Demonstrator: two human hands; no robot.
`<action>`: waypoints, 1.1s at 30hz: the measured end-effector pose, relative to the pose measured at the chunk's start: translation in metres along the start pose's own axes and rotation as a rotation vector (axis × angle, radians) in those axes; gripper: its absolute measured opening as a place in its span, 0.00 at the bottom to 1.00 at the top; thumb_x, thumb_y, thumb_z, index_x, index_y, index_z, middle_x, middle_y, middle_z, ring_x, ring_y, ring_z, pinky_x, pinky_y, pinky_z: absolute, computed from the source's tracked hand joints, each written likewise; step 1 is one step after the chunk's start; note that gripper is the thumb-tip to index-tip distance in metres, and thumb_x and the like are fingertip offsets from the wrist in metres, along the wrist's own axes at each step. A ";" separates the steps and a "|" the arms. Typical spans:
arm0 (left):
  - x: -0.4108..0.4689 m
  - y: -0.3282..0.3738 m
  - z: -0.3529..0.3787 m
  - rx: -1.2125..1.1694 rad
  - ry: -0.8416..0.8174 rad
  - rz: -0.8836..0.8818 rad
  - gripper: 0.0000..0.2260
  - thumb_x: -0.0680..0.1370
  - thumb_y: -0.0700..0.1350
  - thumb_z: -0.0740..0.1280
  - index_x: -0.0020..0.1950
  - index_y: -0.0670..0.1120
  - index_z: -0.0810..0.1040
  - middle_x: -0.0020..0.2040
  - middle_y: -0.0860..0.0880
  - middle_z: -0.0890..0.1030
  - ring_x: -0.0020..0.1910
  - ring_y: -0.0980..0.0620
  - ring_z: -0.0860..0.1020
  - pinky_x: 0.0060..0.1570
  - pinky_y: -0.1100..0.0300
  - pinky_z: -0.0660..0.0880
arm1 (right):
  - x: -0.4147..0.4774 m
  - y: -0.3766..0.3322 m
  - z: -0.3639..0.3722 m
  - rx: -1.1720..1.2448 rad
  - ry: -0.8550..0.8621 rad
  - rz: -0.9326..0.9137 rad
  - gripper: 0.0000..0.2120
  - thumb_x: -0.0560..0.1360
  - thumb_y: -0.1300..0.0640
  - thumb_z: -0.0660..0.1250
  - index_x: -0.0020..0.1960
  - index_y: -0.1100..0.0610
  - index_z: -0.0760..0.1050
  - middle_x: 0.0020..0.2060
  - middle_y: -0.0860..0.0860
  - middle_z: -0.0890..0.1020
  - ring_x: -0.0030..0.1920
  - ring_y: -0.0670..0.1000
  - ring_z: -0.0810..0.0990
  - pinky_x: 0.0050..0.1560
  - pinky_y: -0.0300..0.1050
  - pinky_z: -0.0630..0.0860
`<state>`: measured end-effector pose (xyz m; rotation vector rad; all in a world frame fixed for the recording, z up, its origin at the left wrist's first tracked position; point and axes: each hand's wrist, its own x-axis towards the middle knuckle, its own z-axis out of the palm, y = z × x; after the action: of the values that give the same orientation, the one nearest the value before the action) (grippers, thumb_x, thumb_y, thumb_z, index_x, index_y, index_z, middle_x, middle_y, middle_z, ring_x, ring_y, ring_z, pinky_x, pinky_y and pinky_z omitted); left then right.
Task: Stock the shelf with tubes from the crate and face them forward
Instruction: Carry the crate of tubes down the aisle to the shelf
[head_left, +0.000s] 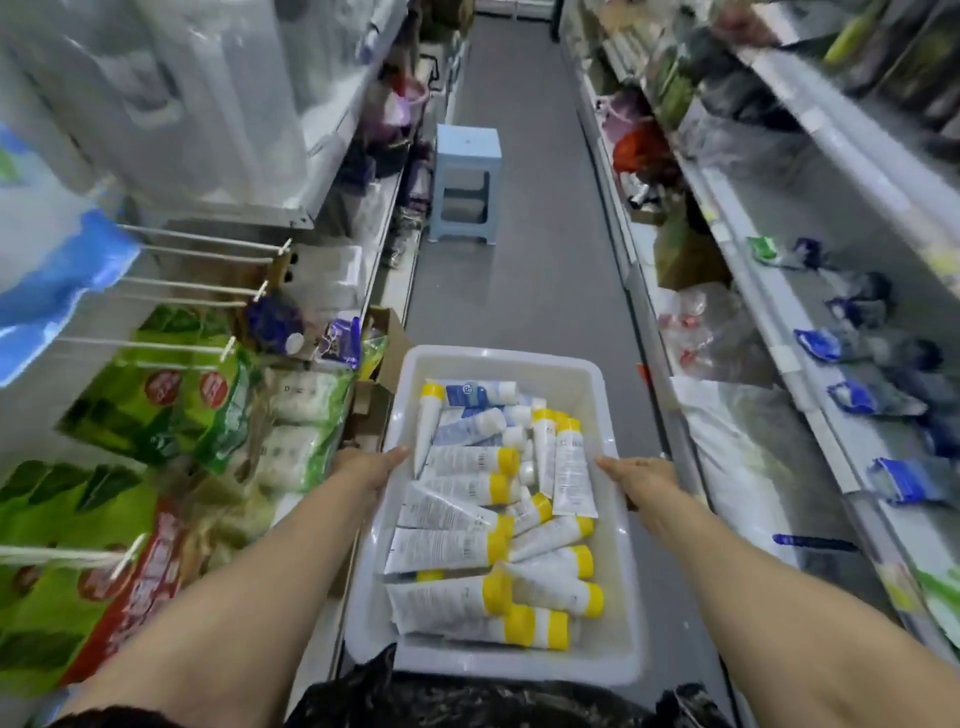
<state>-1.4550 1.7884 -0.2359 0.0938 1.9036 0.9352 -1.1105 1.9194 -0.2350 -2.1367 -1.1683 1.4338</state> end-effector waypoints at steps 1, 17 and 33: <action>0.024 0.022 0.005 0.020 -0.021 0.004 0.42 0.57 0.58 0.82 0.63 0.37 0.75 0.53 0.39 0.82 0.49 0.38 0.82 0.51 0.43 0.79 | 0.015 -0.022 0.005 0.007 0.032 0.008 0.32 0.46 0.39 0.80 0.41 0.59 0.83 0.36 0.57 0.85 0.37 0.57 0.85 0.47 0.58 0.83; 0.340 0.342 0.145 0.109 0.006 -0.030 0.45 0.55 0.58 0.83 0.63 0.36 0.71 0.54 0.36 0.81 0.49 0.35 0.81 0.50 0.38 0.79 | 0.296 -0.349 0.051 -0.080 0.048 0.022 0.20 0.63 0.45 0.80 0.43 0.60 0.83 0.39 0.56 0.85 0.39 0.56 0.85 0.49 0.52 0.82; 0.585 0.666 0.287 0.011 0.081 -0.029 0.55 0.42 0.62 0.81 0.64 0.38 0.75 0.54 0.40 0.82 0.47 0.40 0.82 0.49 0.43 0.80 | 0.621 -0.683 0.082 -0.144 -0.032 0.011 0.22 0.62 0.43 0.80 0.42 0.61 0.81 0.38 0.56 0.84 0.40 0.58 0.84 0.49 0.52 0.82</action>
<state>-1.7415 2.6720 -0.3051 0.0354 1.9798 0.9207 -1.3887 2.8030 -0.2172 -2.2252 -1.3100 1.4332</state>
